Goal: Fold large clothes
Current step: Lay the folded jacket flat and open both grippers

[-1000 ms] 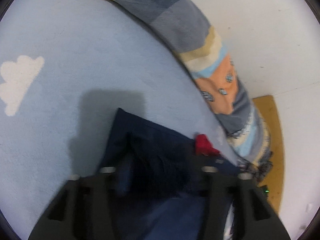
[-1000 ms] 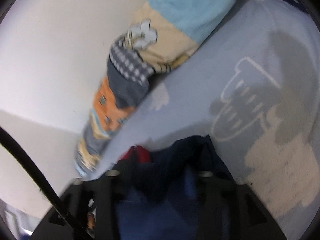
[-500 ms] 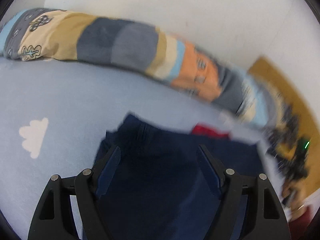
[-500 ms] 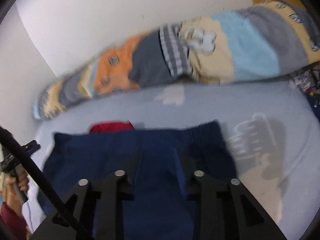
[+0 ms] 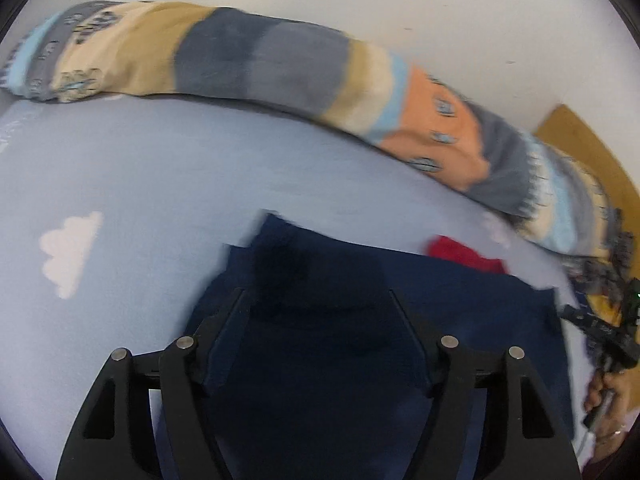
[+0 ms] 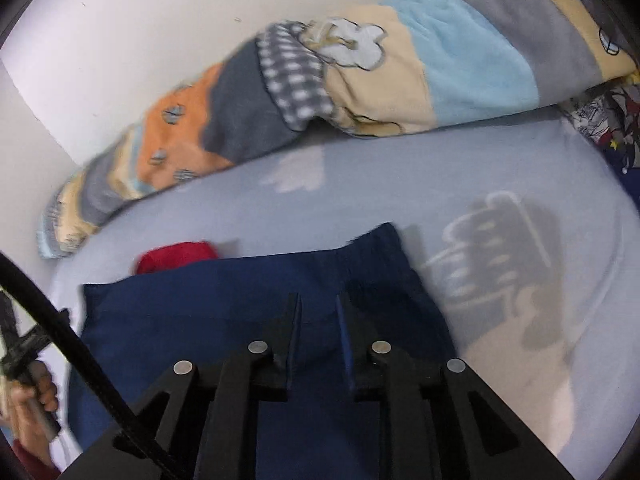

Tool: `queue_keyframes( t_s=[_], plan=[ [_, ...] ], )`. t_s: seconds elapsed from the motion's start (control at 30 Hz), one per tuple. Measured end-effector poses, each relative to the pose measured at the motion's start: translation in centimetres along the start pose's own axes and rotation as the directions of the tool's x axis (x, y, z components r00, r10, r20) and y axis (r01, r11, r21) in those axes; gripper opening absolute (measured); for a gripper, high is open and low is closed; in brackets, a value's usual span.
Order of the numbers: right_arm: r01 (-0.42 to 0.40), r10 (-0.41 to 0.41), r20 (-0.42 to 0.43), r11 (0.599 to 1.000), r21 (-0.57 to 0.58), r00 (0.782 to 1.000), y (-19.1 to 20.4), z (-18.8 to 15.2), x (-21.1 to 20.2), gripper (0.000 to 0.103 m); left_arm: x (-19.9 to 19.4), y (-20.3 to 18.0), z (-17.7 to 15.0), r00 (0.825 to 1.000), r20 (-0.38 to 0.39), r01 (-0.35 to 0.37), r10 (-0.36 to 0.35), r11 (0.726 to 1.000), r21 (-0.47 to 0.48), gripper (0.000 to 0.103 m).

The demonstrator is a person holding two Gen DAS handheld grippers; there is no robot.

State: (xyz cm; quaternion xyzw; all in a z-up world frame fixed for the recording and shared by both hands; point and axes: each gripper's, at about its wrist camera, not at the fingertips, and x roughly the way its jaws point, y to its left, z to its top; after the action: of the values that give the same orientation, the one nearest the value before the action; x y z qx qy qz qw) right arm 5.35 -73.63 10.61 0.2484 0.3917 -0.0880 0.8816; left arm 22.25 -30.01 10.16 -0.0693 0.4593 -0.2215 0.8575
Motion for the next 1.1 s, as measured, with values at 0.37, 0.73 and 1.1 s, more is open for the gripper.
queue_keyframes(
  t_s=[0.37, 0.73, 1.1],
  plan=[
    [0.023, -0.044, -0.166, 0.992, -0.128, 0.985, 2.2, -7.4, -0.5, 0.02, 2.4, -0.6, -5.0, 0.98, -0.064, -0.18, 0.189, 0.976, 0.126, 0.069],
    [-0.058, -0.007, -0.213, 0.952, -0.302, 0.977, 10.5, -15.0, -6.3, 0.035, -4.2, -1.2, -13.0, 0.983, -0.061, -0.153, 0.172, 0.96, 0.234, 0.077],
    [-0.028, -0.018, -0.169, 0.963, -0.268, 0.985, 9.9, -11.6, -5.3, 0.044, -5.1, -1.2, -7.1, 0.984, 0.032, -0.178, 0.175, 0.964, 0.2, 0.08]
  ],
)
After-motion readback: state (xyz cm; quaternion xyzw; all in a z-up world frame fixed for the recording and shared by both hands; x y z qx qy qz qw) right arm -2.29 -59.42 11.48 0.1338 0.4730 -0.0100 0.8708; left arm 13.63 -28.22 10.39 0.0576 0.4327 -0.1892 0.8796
